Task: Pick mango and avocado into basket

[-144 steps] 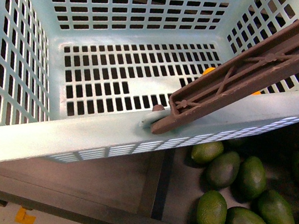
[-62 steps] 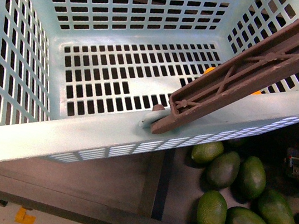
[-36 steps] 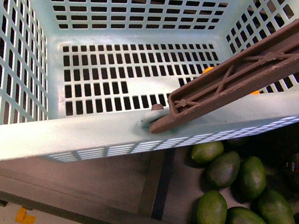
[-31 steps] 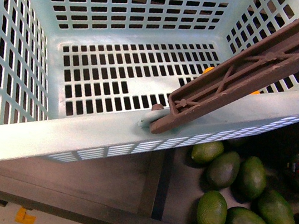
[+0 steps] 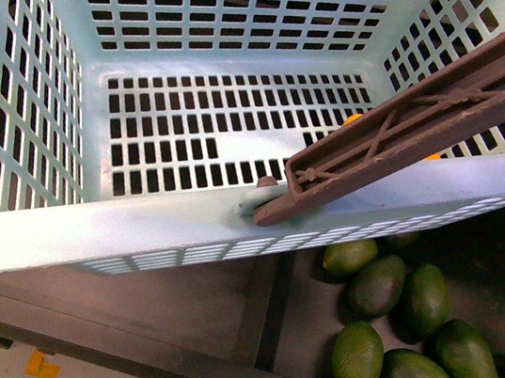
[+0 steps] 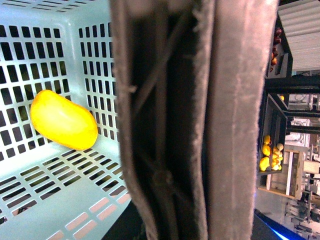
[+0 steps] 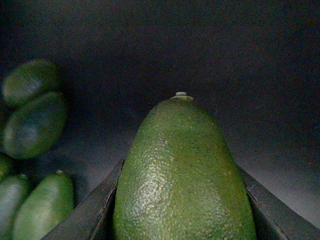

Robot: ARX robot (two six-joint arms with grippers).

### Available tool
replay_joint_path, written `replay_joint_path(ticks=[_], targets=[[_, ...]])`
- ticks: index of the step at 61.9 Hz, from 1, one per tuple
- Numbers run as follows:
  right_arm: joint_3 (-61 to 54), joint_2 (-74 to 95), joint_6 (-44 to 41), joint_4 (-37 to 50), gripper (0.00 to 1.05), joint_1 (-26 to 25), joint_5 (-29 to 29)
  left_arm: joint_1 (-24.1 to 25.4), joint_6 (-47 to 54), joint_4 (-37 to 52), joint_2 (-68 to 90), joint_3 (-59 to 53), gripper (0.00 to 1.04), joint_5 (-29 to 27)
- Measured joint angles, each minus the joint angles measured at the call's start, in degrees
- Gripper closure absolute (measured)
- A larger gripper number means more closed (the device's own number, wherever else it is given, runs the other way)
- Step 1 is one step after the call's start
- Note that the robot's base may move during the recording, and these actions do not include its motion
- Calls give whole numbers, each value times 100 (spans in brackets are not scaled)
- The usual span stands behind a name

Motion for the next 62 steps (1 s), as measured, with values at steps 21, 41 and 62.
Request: replay_joint_path(ticks=[21,41,62], targets=[[-951,-3383,831,-472,54,249,-236,0,-2,0,0,0,90,4],[-925,-4771,1683,-511,54,2079,940,0,0,0,0,0,90,2],[-452,-3707,2186,136,54,3692,2057,0,-2,0,0,0,90,2]])
